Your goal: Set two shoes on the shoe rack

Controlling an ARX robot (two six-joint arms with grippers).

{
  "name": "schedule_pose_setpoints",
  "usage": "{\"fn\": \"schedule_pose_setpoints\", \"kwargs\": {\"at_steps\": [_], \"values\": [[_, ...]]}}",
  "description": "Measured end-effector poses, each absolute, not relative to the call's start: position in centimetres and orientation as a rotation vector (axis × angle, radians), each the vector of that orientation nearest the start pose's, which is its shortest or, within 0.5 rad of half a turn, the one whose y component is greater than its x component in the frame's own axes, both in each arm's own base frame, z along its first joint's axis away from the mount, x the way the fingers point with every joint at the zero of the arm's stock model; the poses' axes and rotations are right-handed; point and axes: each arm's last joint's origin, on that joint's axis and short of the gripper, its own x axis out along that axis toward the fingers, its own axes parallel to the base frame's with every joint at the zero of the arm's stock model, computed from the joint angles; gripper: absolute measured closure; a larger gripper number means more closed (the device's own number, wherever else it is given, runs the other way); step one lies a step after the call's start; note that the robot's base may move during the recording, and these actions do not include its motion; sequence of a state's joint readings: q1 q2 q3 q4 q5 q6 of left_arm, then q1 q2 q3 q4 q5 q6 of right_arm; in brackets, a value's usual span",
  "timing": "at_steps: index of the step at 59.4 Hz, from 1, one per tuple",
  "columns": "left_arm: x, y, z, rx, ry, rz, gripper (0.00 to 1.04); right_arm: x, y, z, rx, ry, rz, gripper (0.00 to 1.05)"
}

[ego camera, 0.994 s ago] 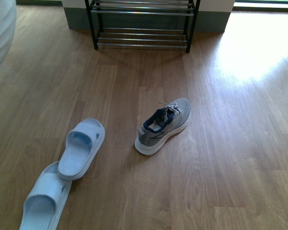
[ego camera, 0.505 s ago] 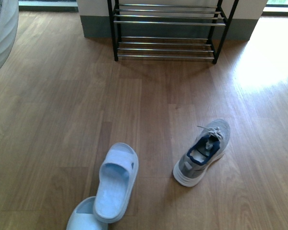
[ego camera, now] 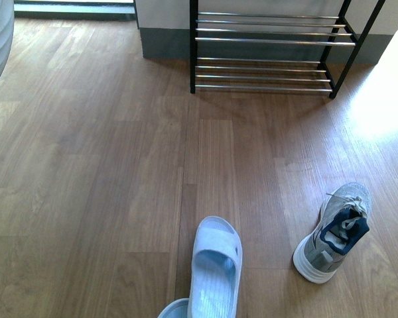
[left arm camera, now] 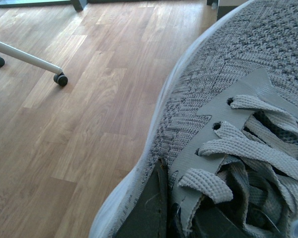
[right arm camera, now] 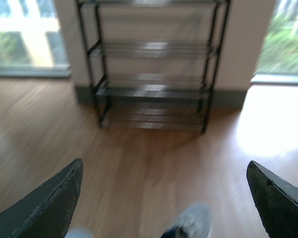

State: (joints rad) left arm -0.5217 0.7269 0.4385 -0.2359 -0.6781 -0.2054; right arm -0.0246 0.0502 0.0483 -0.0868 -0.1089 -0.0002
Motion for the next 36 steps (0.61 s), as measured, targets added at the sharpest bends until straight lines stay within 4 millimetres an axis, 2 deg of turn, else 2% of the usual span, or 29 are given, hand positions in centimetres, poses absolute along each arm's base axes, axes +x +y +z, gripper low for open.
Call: {"fn": "schedule_pose_setpoints", "kwargs": {"at_steps": [8, 18, 20, 24, 28, 30, 36], "values": [[14.1, -6.1, 22.1, 0.091, 0.418, 0.178, 1.04, 11.5, 0.2, 15.7, 0.011, 0.258, 0.134, 0.09], [14.1, -6.1, 22.1, 0.092, 0.417, 0.183, 1.04, 16.4, -0.4, 15.0, -0.022, 0.347, 0.089, 0.09], [14.1, -6.1, 22.1, 0.092, 0.417, 0.183, 1.04, 17.8, -0.7, 14.5, -0.017, 0.377, 0.075, 0.09], [14.1, -6.1, 22.1, 0.092, 0.417, 0.183, 1.04, 21.4, -1.8, 12.4, -0.010, 0.481, 0.015, 0.09], [14.1, -6.1, 22.1, 0.092, 0.417, 0.182, 1.04, 24.7, -2.9, 8.5, 0.007, 0.632, -0.020, 0.09], [14.1, -6.1, 22.1, 0.092, 0.417, 0.182, 1.04, 25.7, -3.3, 6.7, 0.029, 0.700, -0.029, 0.09], [14.1, -6.1, 22.1, 0.092, 0.417, 0.182, 1.04, 27.5, -4.1, 3.0, 0.068, 0.806, -0.083, 0.09]]}}
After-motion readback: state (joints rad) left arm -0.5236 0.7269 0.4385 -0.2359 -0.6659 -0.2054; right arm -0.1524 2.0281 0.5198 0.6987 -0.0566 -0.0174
